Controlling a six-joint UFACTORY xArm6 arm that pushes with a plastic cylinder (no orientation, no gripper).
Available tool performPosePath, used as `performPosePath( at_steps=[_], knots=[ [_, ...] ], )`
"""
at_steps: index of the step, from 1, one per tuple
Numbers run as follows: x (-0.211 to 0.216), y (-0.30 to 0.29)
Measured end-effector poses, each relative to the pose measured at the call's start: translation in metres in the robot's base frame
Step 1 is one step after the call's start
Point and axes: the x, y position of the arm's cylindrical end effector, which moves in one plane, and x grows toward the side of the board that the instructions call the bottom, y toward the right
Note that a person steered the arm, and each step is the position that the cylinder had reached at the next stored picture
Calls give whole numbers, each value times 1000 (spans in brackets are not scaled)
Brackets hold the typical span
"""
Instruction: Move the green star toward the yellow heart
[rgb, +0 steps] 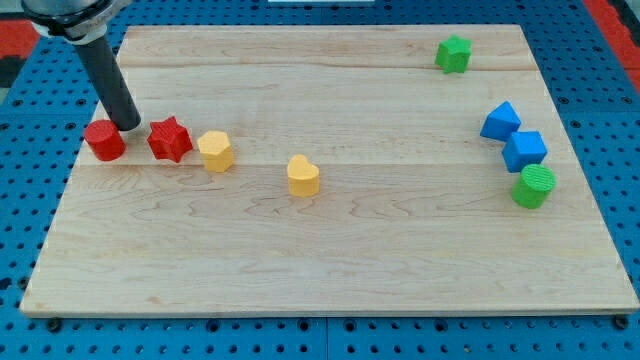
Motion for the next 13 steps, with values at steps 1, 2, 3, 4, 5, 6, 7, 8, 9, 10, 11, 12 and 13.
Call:
performPosePath(
  at_steps=[1, 2, 3, 4, 5, 6, 7, 8, 9, 10, 11, 12, 13],
  knots=[
    [-7, 0],
    [-44, 20],
    [-84, 104],
    [-130, 219],
    [-172, 326],
    [-188, 377],
    [-173, 410],
    [-133, 410],
    [-109, 412],
    [-110, 428],
    [-130, 472],
    [-130, 480],
    [-117, 477]
  ],
)
